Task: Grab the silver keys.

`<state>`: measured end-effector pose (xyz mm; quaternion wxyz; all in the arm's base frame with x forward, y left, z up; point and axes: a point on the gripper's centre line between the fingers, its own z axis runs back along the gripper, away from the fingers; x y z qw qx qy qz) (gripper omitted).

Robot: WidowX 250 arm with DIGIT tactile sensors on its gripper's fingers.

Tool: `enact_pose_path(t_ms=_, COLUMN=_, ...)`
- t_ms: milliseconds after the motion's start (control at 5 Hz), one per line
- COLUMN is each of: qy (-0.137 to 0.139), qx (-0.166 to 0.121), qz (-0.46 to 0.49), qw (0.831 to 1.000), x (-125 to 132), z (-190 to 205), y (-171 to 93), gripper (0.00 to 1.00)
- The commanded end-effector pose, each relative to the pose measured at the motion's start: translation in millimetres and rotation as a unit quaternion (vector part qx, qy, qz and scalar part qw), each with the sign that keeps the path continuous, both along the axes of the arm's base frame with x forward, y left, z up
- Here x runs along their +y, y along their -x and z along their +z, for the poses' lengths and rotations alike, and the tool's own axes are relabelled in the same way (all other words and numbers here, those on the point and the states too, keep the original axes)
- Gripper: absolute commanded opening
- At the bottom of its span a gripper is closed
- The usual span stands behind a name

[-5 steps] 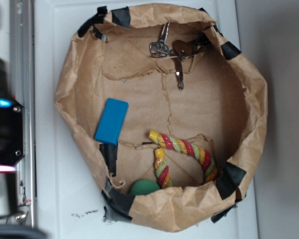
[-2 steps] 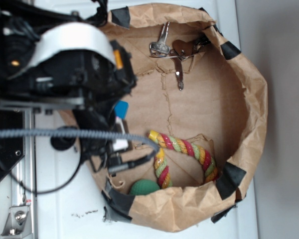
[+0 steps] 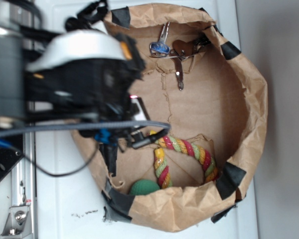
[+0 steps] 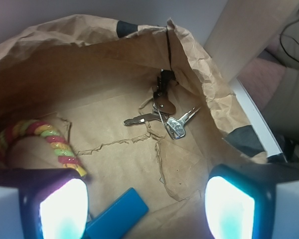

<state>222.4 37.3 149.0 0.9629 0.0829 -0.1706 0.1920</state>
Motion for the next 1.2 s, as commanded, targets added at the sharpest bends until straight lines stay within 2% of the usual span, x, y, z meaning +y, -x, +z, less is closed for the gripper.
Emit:
enact_pose_path(t_ms=0, qy=-0.002, qx=-0.029, qz=-0.002, qw=1.000, x=3, z=18, y=-8, gripper=1.00)
enact_pose_path(t_ms=400, qy=-0.002, qx=-0.029, qz=-0.002, qw=1.000, x=3, z=18, y=-8, gripper=1.00)
enact_pose_path(t_ms=600, qy=-0.024, qx=-0.054, qz=0.018, qw=0.998, x=-1, z=-15, y=-33, gripper=1.00)
enact_pose_path(t_ms=800, qy=-0.023, qx=-0.054, qz=0.037, qw=0.998, x=0, z=-37, y=-50, gripper=1.00)
enact_pose_path(t_ms=1000, qy=-0.016, qx=-0.047, qz=0.045, qw=0.998, x=8, z=-44, y=-56, gripper=1.00)
